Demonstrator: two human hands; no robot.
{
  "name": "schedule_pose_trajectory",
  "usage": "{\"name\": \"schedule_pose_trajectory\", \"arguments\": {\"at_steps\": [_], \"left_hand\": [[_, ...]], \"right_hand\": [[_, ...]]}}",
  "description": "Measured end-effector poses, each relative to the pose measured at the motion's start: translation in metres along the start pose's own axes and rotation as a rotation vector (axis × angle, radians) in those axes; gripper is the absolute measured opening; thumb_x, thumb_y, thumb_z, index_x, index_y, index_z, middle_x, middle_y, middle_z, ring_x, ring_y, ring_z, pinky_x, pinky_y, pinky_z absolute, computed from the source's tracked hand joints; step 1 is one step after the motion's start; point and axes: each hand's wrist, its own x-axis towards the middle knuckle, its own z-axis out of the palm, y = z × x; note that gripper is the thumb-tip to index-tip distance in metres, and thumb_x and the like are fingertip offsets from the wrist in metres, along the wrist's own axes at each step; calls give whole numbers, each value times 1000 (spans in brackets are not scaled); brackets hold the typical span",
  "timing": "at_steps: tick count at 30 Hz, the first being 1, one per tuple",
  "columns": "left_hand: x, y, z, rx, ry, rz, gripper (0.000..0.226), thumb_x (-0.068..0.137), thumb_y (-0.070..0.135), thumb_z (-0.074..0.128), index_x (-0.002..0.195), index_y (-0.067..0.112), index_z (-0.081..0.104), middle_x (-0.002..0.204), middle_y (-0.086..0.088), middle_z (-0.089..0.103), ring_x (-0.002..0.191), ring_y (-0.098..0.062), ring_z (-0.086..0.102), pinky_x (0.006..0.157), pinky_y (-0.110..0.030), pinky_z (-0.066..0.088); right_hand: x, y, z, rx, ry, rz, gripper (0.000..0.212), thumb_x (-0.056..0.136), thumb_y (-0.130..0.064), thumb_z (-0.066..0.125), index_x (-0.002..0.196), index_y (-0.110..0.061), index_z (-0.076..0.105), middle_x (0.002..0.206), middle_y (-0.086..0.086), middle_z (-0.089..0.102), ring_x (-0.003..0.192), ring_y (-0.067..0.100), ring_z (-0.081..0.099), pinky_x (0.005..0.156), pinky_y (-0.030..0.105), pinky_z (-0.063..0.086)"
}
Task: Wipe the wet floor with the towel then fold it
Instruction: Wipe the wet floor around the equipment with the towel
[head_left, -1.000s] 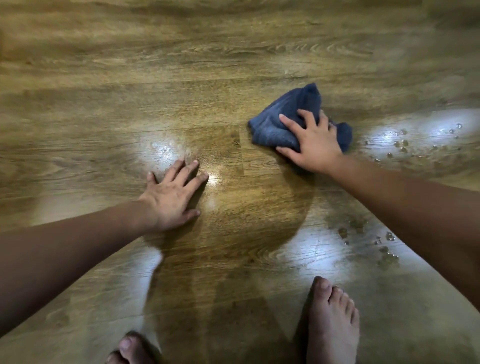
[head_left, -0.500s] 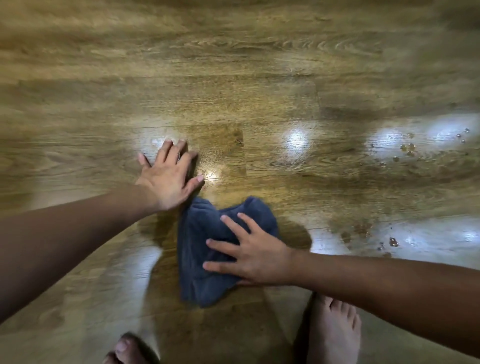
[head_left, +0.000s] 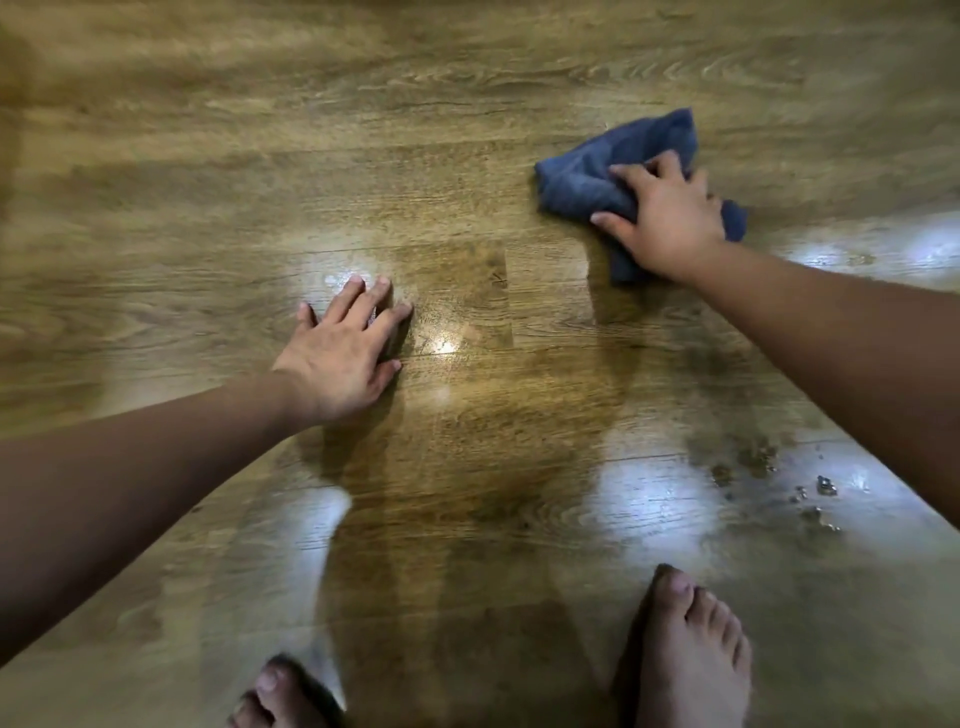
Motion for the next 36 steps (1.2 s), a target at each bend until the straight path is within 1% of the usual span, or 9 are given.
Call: {"name": "schedule_pose_trajectory", "arguments": {"at_steps": [3, 6, 14, 18, 21, 24, 28, 32, 36], "left_hand": [[0, 0, 1, 45, 10, -1, 67, 97, 53, 38, 155, 31, 13, 166, -1, 2, 153, -26, -2, 111, -69, 25], [1, 0, -2, 79, 2, 10, 66, 96, 54, 37, 153, 31, 14, 165, -2, 5, 152, -27, 3, 108, -67, 30], [2, 0, -13, 82, 0, 20, 58, 97, 33, 39, 152, 32, 19, 164, 1, 10, 150, -25, 9, 105, -60, 38], [0, -1, -15, 100, -58, 14, 70, 94, 26, 43, 155, 33, 8, 166, 2, 0, 152, -25, 1, 112, -60, 30], [-4, -4, -12, 92, -39, 35, 70, 95, 28, 43, 155, 32, 8, 166, 2, 0, 153, -24, 1, 114, -59, 28], [-6, -9, -11, 95, -9, 68, 66, 96, 34, 42, 154, 34, 11, 166, 3, 2, 153, -22, 3, 114, -55, 29], [-7, -22, -10, 128, 29, 100, 63, 96, 45, 43, 152, 37, 15, 165, 5, 7, 151, -20, 10, 110, -50, 34], [-12, -26, -2, 112, 41, 99, 62, 97, 50, 35, 153, 36, 13, 165, 4, 8, 151, -21, 9, 111, -47, 31], [-12, -29, -1, 72, 85, 105, 69, 93, 51, 41, 153, 31, 10, 163, 2, 17, 148, -23, 21, 106, -49, 35]], "right_hand": [[-22, -26, 13, -55, 42, 69, 61, 95, -61, 49, 149, -35, 37, 147, 11, 36, 128, 48, 35, 105, 65, 32], [-72, -50, 26, -118, 55, -35, 62, 96, -58, 46, 151, -31, 33, 143, 14, 39, 121, 46, 40, 102, 61, 34], [-230, -114, 54, -241, -249, -865, 64, 91, -50, 52, 152, -34, 37, 149, 8, 47, 133, 53, 41, 104, 64, 38], [-254, -108, 63, -339, -166, -1249, 50, 97, -43, 47, 147, -36, 46, 142, 1, 56, 126, 47, 54, 98, 57, 48], [-217, -99, 62, -314, -92, -1335, 53, 92, -43, 58, 144, -37, 50, 138, -1, 59, 120, 44, 58, 89, 50, 52], [-157, -91, 54, -293, -44, -1200, 51, 94, -34, 44, 145, -33, 48, 139, 5, 56, 118, 44, 56, 87, 51, 48], [-74, -65, 33, -259, -27, -643, 58, 97, -47, 47, 152, -35, 31, 148, 8, 41, 126, 43, 41, 100, 57, 39], [-20, -45, 12, -117, 41, -124, 57, 97, -51, 52, 149, -33, 36, 144, 11, 38, 125, 45, 38, 102, 60, 36], [-26, -66, 17, -95, 49, 1, 55, 98, -49, 51, 147, -29, 38, 142, 14, 37, 127, 47, 36, 105, 63, 33]]}}
